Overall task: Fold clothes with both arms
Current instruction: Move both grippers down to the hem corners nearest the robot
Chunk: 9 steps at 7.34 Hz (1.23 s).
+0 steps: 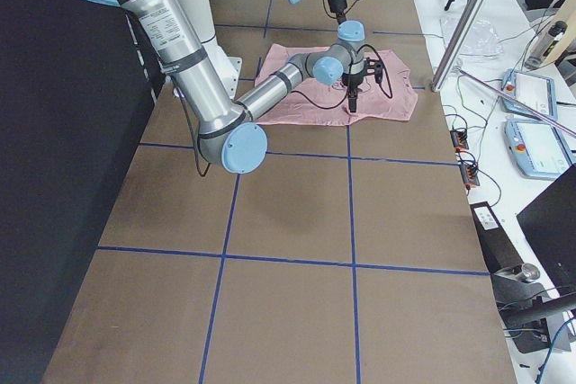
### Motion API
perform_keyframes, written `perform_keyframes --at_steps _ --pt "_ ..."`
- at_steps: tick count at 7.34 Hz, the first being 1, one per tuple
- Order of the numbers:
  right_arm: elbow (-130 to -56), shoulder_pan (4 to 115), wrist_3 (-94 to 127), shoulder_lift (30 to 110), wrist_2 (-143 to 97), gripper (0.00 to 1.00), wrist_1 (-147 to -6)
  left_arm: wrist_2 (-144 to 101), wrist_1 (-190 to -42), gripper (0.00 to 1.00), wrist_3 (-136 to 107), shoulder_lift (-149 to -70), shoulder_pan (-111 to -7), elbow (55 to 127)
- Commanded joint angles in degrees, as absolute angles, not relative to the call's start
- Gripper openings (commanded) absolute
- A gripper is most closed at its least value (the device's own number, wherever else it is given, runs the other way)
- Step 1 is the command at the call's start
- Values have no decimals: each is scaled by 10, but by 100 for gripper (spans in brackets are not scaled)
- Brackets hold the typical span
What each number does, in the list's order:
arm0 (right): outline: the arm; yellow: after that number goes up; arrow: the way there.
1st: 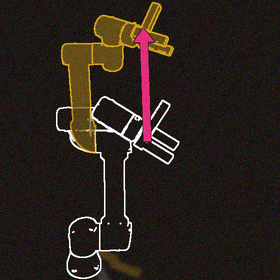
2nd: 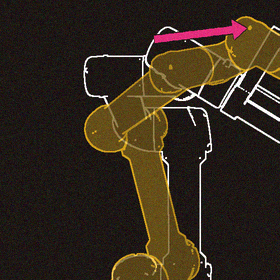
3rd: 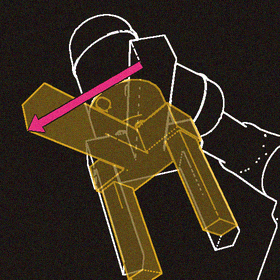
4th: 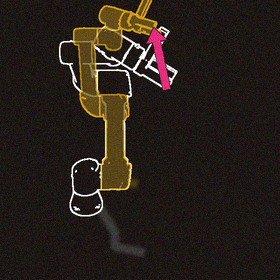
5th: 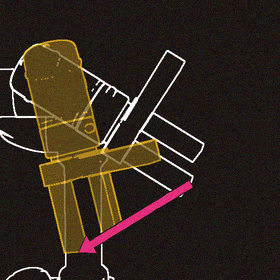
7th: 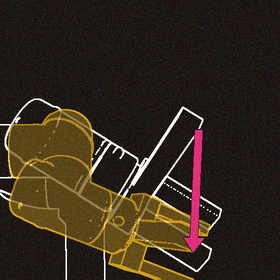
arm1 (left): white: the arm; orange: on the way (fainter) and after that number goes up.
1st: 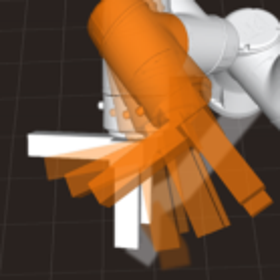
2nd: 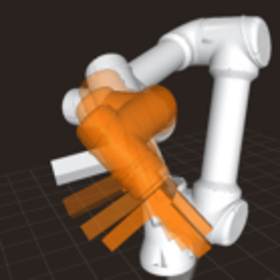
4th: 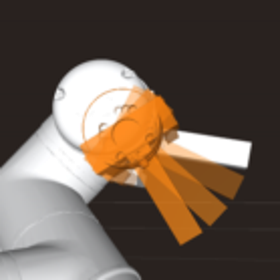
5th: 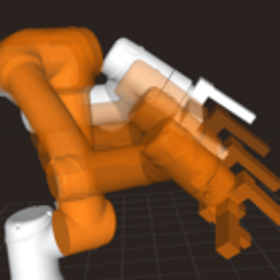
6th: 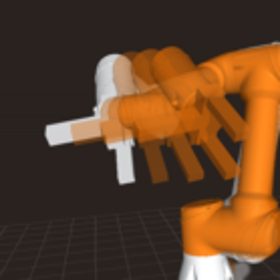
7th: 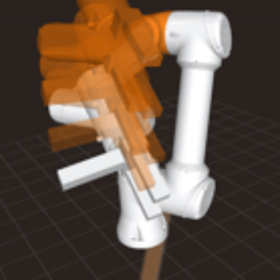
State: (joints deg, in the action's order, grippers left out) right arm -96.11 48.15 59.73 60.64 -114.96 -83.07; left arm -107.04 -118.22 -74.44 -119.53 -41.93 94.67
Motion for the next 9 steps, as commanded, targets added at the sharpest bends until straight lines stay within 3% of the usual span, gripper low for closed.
perform_keyframes --at_steps 1,3,5,9 --pt "-1088 449 607 701 -1150 100 -889 -1073 -1076 100 -737 -1131 -411 1074" --pt "-1127 386 660 749 -1123 100 -883 -1072 -1076 100 -738 -1075 -388 1141" --pt "-1143 298 784 793 -1054 100 -787 -1069 -1075 100 -745 -1074 -388 1156" --pt "-1141 172 873 797 -957 100 -780 -1041 -1074 100 -745 -1080 -387 1155"
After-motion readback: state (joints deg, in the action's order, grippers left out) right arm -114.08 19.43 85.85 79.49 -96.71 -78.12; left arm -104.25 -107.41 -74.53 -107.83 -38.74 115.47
